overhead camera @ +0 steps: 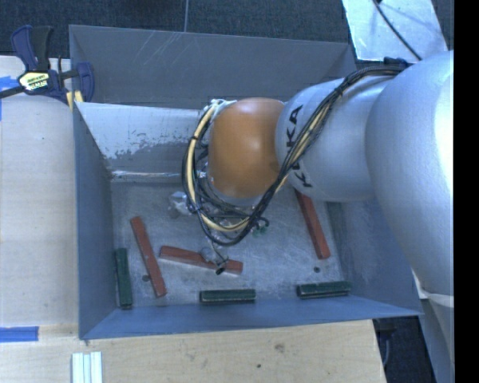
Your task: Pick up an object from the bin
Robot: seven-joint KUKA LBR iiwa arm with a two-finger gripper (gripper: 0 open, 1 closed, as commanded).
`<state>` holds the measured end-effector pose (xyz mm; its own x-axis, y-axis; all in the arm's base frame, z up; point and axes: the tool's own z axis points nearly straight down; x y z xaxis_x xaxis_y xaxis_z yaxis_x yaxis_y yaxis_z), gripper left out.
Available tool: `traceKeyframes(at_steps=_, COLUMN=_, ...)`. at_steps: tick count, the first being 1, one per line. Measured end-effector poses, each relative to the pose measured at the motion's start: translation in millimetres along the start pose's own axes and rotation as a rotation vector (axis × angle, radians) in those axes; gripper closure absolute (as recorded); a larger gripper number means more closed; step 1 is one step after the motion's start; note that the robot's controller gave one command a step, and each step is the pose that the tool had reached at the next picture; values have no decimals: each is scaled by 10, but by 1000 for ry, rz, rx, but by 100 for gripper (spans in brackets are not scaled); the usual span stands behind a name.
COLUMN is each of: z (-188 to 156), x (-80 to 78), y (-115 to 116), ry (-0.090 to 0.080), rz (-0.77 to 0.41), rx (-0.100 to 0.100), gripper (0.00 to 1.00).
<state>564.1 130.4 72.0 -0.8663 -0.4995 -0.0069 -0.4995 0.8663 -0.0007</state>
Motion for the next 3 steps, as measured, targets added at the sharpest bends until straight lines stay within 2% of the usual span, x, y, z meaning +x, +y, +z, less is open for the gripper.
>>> traceKeyframes(at_steps=1, z=-375, x=286, y=670, ry=4, rz=22, rx=-4, gripper=0)
traceKeyframes(at_steps=2, z=30, x=423, y=457, ry=10, rz=61, rx=-2, gripper=0)
traceKeyframes(at_steps=3, z=7, x=404, y=457, ry=4, rz=59, rx=0, gripper=100)
